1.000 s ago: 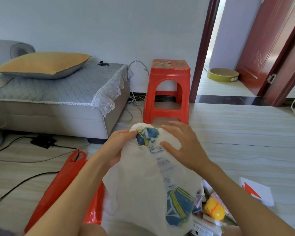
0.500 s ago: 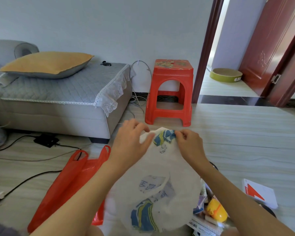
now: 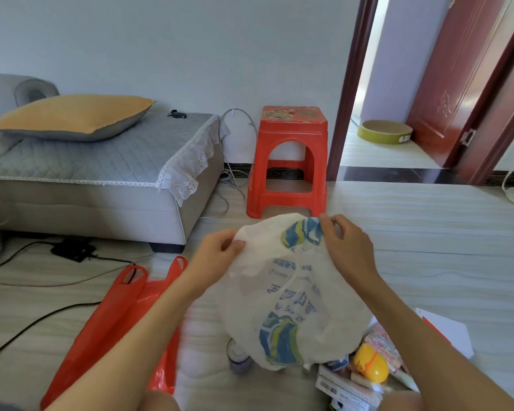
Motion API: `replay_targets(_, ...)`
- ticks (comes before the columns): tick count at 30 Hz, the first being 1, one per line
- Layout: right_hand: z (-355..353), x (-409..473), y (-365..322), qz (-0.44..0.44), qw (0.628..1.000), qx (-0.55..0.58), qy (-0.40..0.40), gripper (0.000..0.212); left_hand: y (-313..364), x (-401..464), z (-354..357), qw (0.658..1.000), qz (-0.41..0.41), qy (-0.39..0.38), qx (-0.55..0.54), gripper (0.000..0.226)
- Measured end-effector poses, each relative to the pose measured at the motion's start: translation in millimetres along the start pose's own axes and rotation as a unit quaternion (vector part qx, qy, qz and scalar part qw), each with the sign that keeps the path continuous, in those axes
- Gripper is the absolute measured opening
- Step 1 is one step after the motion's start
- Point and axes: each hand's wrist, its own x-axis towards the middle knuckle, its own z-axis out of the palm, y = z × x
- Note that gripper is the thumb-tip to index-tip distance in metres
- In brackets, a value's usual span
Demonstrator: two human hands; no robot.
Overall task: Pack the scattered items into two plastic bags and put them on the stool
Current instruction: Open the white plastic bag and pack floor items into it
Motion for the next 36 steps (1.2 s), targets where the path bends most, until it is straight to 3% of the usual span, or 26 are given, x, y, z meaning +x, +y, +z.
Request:
replay_targets(2, -0.8, 3.4, 14.9, 0.014, 0.999, -0.05, -0.012, 0.029, -4.7, 0.2, -4.7, 0.989, -0.045, 0.024, -0.139, 0.02)
replay_targets(6, 7.1, 7.6, 26.9, 0.029, 0.993, -0.101, -0.046, 0.027, -1.3, 1.0, -6.4, 0.949, -0.111, 0.042, -0.293, 0.026)
replay_targets(10, 8.9, -2.0, 0.6, -0.022, 0.994, 0.082, -0.073, 0.027, 4.0, -0.8, -6.2, 0.929, -0.133, 0.011, -0.345, 0.022)
replay_targets(15, 18.5, -18.9, -22.6, -0.077, 0.963, 0.112, -0.233, 0.054, 7.2, -3.9, -4.5, 0.945, -0.109, -0.037, -0.306, 0.02)
replay_targets(17, 23.2, -19.2, -22.5, -0.068, 0.957, 0.112, -0.258, 0.052, 7.8, -4.7, -4.8, 0.954, -0.1, -0.052, -0.279, 0.019)
replay_targets(20, 28.0, -18.5, -21.2, -0.052, 0.949, 0.128, -0.285, 0.025, 7.9, -7.0, -6.7, 0.961, -0.092, -0.067, -0.251, 0.018)
replay_targets(22, 31.9, -18.2, -20.1, -0.011, 0.951, 0.141, -0.275, 0.041, 6.6, -7.0, -4.7, 0.973, -0.073, -0.039, -0.213, 0.015)
replay_targets(24, 33.1, -17.9, -20.5, 0.071, 0.955, 0.17, -0.234, 0.049, 6.3, -6.6, -2.0, 0.994, 0.003, 0.041, -0.101, 0.016)
replay_targets(26, 32.3, -15.8, -20.8, 0.165, 0.937, 0.236, -0.199, 0.047, 6.0, -7.6, 1.2, 0.991, 0.11, 0.074, 0.02, 0.04)
replay_targets(29, 27.6, -11.2, -18.4, 0.25, 0.9, 0.302, -0.191, 0.032, 2.6, -12.9, 13.5, 0.964, 0.144, -0.105, 0.198, 0.1)
replay_targets(31, 25.8, -8.8, -15.8, 0.257, 0.897, 0.311, -0.18, 0.028, -3.6, -15.2, 21.7, 0.924, 0.147, -0.163, 0.312, 0.114)
replay_targets(33, 22.9, -7.1, -14.8, 0.254, 0.902, 0.303, -0.174, 0.028, -7.7, -10.9, 22.7, 0.933, 0.169, -0.112, 0.297, 0.101)
replay_targets(36, 14.8, -5.0, -12.5, 0.244, 0.91, 0.293, -0.162, 0.024, -3.1, -2.9, 14.6, 0.97, 0.145, -0.026, 0.192, 0.059)
